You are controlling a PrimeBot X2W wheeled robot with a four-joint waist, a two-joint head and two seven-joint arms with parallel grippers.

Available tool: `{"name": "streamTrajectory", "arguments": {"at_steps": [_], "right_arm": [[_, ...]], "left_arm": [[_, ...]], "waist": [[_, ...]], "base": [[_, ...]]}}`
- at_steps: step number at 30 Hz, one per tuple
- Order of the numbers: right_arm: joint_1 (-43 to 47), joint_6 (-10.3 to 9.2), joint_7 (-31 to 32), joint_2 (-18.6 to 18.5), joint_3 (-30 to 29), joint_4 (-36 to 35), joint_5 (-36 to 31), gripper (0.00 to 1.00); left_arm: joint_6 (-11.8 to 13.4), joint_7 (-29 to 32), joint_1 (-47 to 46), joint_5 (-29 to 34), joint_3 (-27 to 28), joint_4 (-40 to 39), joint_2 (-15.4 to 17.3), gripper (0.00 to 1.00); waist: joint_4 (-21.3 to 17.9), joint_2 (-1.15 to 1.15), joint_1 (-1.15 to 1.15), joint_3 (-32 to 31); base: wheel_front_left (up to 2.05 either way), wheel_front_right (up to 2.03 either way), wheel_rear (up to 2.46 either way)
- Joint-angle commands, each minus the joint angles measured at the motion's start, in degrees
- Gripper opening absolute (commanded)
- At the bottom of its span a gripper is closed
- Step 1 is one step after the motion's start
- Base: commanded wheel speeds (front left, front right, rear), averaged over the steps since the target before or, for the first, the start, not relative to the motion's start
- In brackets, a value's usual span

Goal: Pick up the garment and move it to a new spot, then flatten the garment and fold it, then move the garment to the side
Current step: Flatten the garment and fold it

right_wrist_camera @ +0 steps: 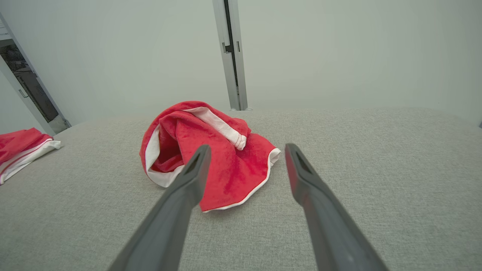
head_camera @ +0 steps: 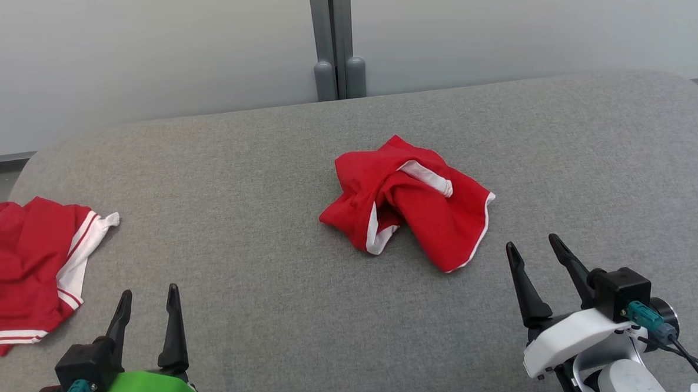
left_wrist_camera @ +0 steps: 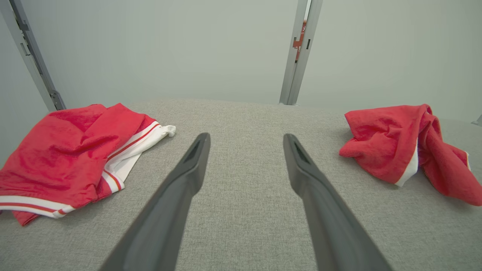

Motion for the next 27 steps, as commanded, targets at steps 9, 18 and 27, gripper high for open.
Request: {"name": "streamTrajectory", "arguments": {"at_steps": [9, 18, 27], "right_arm": [[0.66, 0.00, -0.16, 0.11, -0.19, -0.10, -0.08, 1.00], [0.56, 0.01, -0.27, 0.25, -0.52, 0.05, -0.12, 1.00], [-3.35, 0.01, -0.05, -1.30, 0.48, 1.80, -0.68, 1.00]], "left_arm": [[0.65, -0.22, -0.12, -0.64, -0.33, -0.23, 0.58, 1.00], [1.23, -0.50, -0.09, -0.71, -0.50, -0.33, 0.55, 1.00], [1.21, -0.77, -1.39, -0.25, -1.30, 0.41, 0.06, 1.00]], "waist": [[-0.03, 0.00, 0.00, 0.08], [0.08, 0.00, 0.00, 0.27], [1.68, 0.00, 0.00, 1.08]], "base": [[0.00, 0.00, 0.00], [0.00, 0.00, 0.00], [0.00, 0.00, 0.00]]}}
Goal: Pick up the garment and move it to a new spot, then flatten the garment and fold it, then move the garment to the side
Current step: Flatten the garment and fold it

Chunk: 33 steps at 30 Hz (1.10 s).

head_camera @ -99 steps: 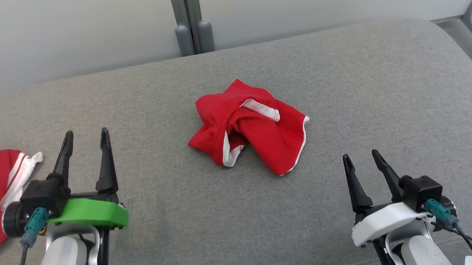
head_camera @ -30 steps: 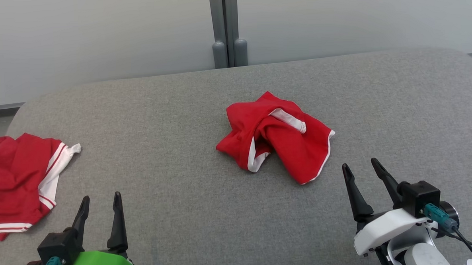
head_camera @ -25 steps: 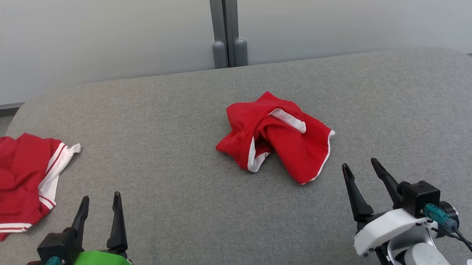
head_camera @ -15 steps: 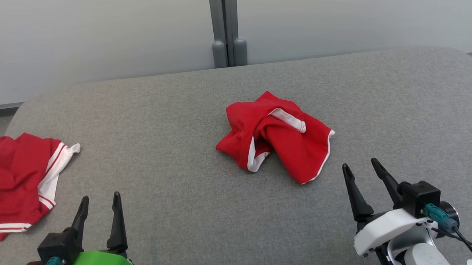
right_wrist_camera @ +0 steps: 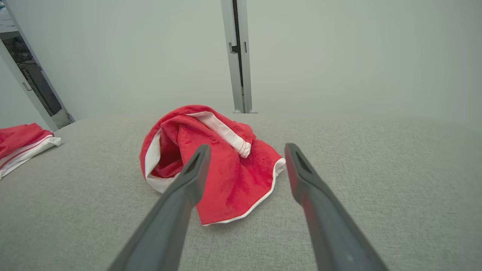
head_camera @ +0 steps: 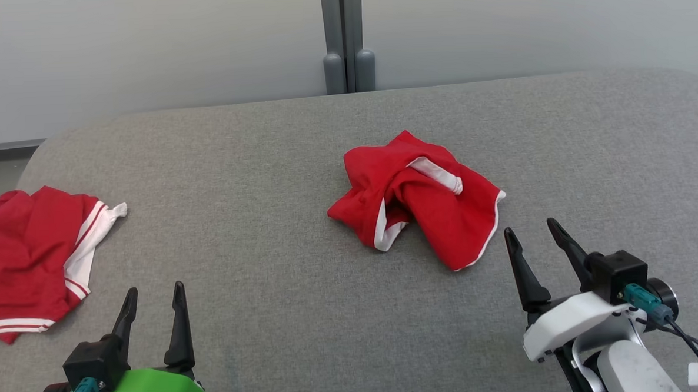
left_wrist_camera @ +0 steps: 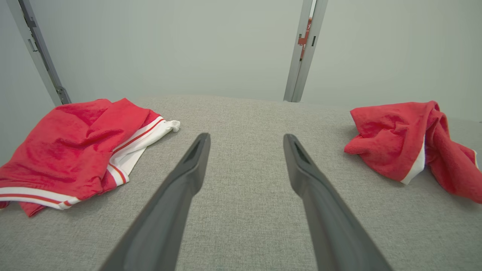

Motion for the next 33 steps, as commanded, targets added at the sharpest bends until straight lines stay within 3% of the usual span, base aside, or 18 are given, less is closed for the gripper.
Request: {"name": "streamTrajectory", "arguments": {"at_steps": [1, 12, 32, 33], "right_arm": [[-1.47, 0.01, 0.09, -0.74, 0.20, 0.41, -0.49, 1.00], [-15.70, 0.00, 1.75, -4.81, 2.92, 8.39, -1.79, 1.00], [-37.02, 0.00, 0.03, -9.96, 13.50, 38.90, -1.91, 1.00], [-37.69, 0.00, 0.02, -9.95, 13.86, 40.34, -1.58, 0.85]], "left_arm": [[-0.04, -0.22, -1.16, 0.00, -0.02, 0.22, 0.06, 1.00], [-0.42, -0.80, -4.47, 0.61, -1.57, 1.44, -1.36, 1.00], [-2.97, -1.36, -11.48, 2.01, -2.73, 5.25, -5.59, 1.00], [-3.05, -1.36, -11.73, 2.23, -2.67, 5.39, -5.92, 1.00]], "waist": [[0.75, 0.00, 0.00, 0.46], [5.71, 0.00, 0.00, 5.22], [13.30, 0.00, 0.00, 13.15], [13.58, 0.00, 0.00, 13.26]], "base": [[0.00, 0.00, 0.00], [0.00, 0.00, 0.00], [0.00, 0.00, 0.00], [0.00, 0.00, 0.00]]}}
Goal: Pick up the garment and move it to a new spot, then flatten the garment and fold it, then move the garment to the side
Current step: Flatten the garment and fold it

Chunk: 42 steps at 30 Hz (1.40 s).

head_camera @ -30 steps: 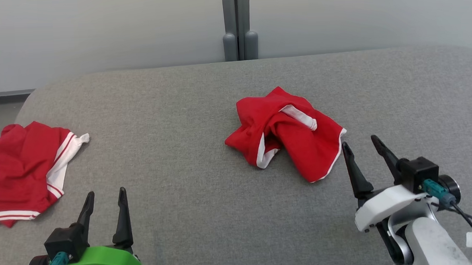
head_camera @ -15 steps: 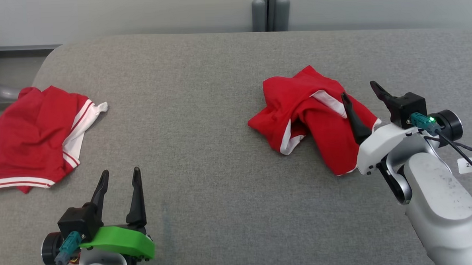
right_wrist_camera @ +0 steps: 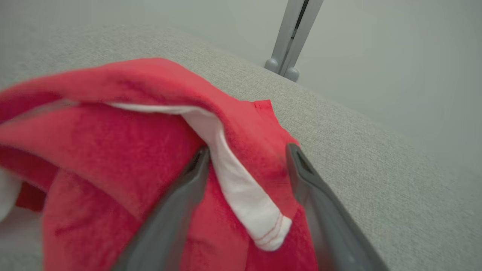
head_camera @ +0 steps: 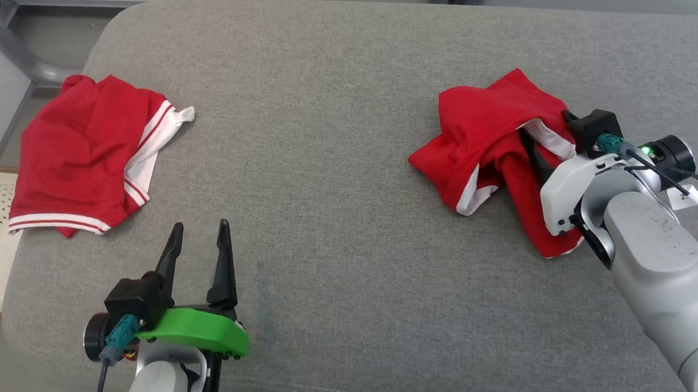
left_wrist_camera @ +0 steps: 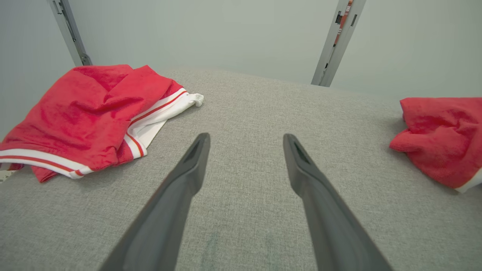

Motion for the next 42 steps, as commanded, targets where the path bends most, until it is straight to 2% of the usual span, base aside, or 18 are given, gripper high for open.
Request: {"name": "streamTrajectory", "arguments": {"at_steps": [1, 2, 7, 10, 12, 18, 23, 31, 36, 37, 38, 42], "right_arm": [[-1.18, 0.00, -0.90, -0.13, 0.53, 1.07, 0.53, 0.41], [-2.17, 0.00, -1.84, -0.18, 0.70, 1.71, 0.54, 0.00], [-3.43, 0.00, -4.45, 0.43, 1.01, 3.00, 0.25, 0.00], [-2.00, 0.00, -5.07, 0.20, 0.09, 0.53, -0.11, 0.00], [-0.34, 0.00, -5.06, -0.13, -1.09, -3.53, -0.29, 0.00], [10.88, 0.00, -5.04, -0.69, -5.87, -20.20, -1.59, 0.00], [21.71, 0.00, -5.05, -0.26, -8.93, -30.67, -2.29, 0.00], [37.60, 0.00, -4.10, 1.57, -13.38, -40.46, -2.38, 0.00], [44.99, 0.00, -2.14, 2.83, -14.88, -42.73, -1.74, 0.00], [45.70, 0.00, -2.10, 3.09, -15.05, -43.21, -1.67, 0.85], [46.21, 0.00, -2.11, 3.23, -15.14, -43.58, -1.60, 1.00], [46.55, 0.00, -2.65, 3.77, -15.69, -46.10, -1.75, 1.00]], "left_arm": [[-0.24, -0.18, -0.93, 0.66, 0.11, 0.18, -0.38, 1.00], [-0.36, -0.17, -0.96, 0.78, 0.21, 0.25, -0.69, 1.00], [-0.55, -0.18, 0.98, 1.54, 1.61, 0.88, -1.13, 1.00], [-0.60, -0.18, 1.68, 1.88, 2.56, 0.97, -1.21, 1.00], [-0.78, -0.17, 2.29, 1.94, 3.04, 0.89, -1.26, 1.00], [-0.82, -0.13, 4.28, 2.89, 4.52, 0.68, -0.99, 1.00], [-1.07, -0.12, 5.31, 3.46, 4.93, 0.71, -1.20, 1.00], [-1.31, -0.13, 5.40, 4.04, 5.14, 0.91, -1.60, 1.00], [-1.47, -0.13, 5.85, 4.29, 5.33, 1.07, -1.85, 1.00], [-1.54, -0.13, 5.87, 4.34, 5.45, 1.13, -1.84, 1.00], [-1.61, -0.13, 5.83, 4.38, 5.55, 1.15, -1.84, 1.00], [-1.70, -0.13, 5.80, 4.69, 5.82, 1.42, -1.91, 1.00]], "waist": [[1.32, 0.00, 0.00, 1.04], [1.43, 0.00, 0.00, 1.06], [-0.30, 0.00, 0.00, -0.48], [-2.10, 0.00, 0.00, -2.27], [-3.33, 0.00, 0.00, -3.29], [-8.54, 0.00, 0.00, -6.07], [-12.33, 0.00, 0.00, -7.15], [-15.24, 0.00, 0.00, -7.17], [-16.01, 0.00, 0.00, -7.05], [-16.18, 0.00, 0.00, -7.06], [-16.31, 0.00, 0.00, -7.08], [-16.92, 0.00, 0.00, -7.31]], "base": [[0.00, 0.00, 0.00], [0.00, 0.00, 0.00], [0.00, 0.00, 0.00], [0.00, 0.00, 0.00], [0.00, 0.00, 0.00], [0.00, 0.00, 0.00], [0.00, 0.00, 0.00], [0.00, 0.00, 0.00], [0.00, 0.00, 0.00], [0.00, 0.00, 0.00], [0.00, 0.00, 0.00], [0.00, 0.00, 0.00]]}}
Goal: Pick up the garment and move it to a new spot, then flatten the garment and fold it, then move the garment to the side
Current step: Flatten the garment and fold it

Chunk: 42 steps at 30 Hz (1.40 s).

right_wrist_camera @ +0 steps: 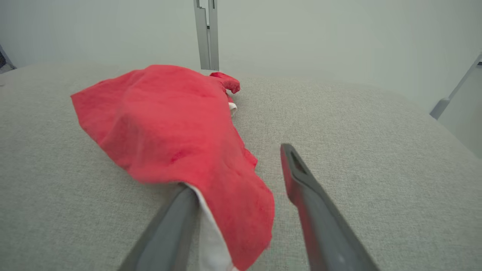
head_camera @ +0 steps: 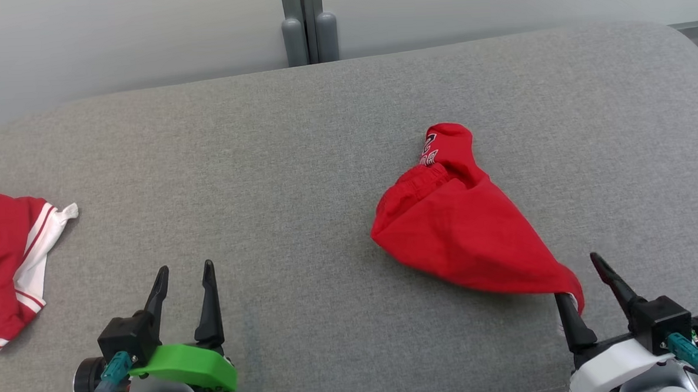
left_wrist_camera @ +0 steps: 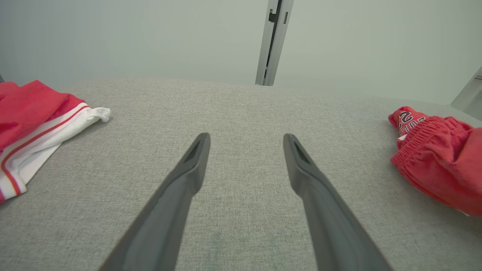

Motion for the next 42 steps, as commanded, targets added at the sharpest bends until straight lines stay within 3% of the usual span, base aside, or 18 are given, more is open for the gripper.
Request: {"name": "streamTrajectory", "arguments": {"at_steps": [1, 17, 42], "right_arm": [[-0.38, 0.00, -0.44, -0.04, 0.26, -1.18, -0.07, 1.00], [0.07, 0.00, 1.10, -1.38, 6.97, -10.95, 2.52, 1.00], [6.56, 0.00, 1.08, -1.88, 9.25, -8.15, 5.37, 1.00]], "left_arm": [[-0.30, -0.03, 0.31, 0.86, 0.09, 0.11, -0.06, 1.00], [-0.71, -0.04, 1.15, 1.33, 0.43, 0.61, -0.08, 1.00], [-0.80, -0.04, 2.51, 1.47, 0.11, 0.97, -0.21, 1.00]], "waist": [[-0.26, 0.00, 0.00, -0.21], [1.42, 0.00, 0.00, -1.55], [-0.66, 0.00, 0.00, -3.99]], "base": [[0.00, 0.00, 0.00], [0.00, 0.00, 0.00], [0.00, 0.00, 0.00]]}}
